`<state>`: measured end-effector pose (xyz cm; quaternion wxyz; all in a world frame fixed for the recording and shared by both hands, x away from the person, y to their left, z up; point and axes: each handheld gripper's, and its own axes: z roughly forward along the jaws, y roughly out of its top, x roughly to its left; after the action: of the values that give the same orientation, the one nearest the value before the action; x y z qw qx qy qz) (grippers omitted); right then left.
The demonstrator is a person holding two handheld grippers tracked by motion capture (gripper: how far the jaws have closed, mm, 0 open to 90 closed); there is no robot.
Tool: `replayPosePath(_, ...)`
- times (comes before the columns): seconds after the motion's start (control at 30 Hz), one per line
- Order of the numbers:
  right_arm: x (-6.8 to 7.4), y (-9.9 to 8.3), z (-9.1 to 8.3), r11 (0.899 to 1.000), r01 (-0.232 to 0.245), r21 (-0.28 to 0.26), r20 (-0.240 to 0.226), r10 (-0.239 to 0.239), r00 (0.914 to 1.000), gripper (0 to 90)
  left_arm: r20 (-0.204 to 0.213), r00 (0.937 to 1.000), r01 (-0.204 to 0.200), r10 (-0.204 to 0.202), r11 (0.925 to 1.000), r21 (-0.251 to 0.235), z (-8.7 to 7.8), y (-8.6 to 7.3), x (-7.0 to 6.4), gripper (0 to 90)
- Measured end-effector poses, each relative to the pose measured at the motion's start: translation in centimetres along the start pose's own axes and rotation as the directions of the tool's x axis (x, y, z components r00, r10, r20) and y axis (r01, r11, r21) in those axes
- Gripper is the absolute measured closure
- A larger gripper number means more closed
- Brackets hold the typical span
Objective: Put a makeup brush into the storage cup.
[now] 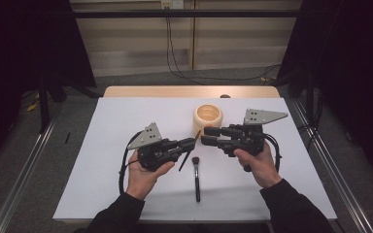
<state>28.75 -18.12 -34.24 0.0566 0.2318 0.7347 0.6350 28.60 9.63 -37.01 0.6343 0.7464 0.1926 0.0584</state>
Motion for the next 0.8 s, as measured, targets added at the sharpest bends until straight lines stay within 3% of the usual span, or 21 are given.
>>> replayPosePath(0.23,-0.3,-0.1,0.5,1.000,-0.028,0.000,-0.043,0.028,0.9987,69.5,0.008,0.9999,-0.013,0.013,0.9999,0.008,0.0,0.1,-0.3,83.8)
replayPosePath(0.67,-0.5,-0.1,0.9,0.999,-0.051,0.004,-0.074,0.051,0.9959,72.4,0.018,0.9998,-0.010,0.010,0.9999,0.013,0.1,0.1,-0.6,83.8)
replayPosePath(0.8,-0.7,-0.4,1.1,0.998,-0.069,0.008,-0.056,0.069,0.9960,74.1,0.027,0.9995,-0.018,0.017,0.9997,0.017,0.2,0.0,-0.5,83.8)
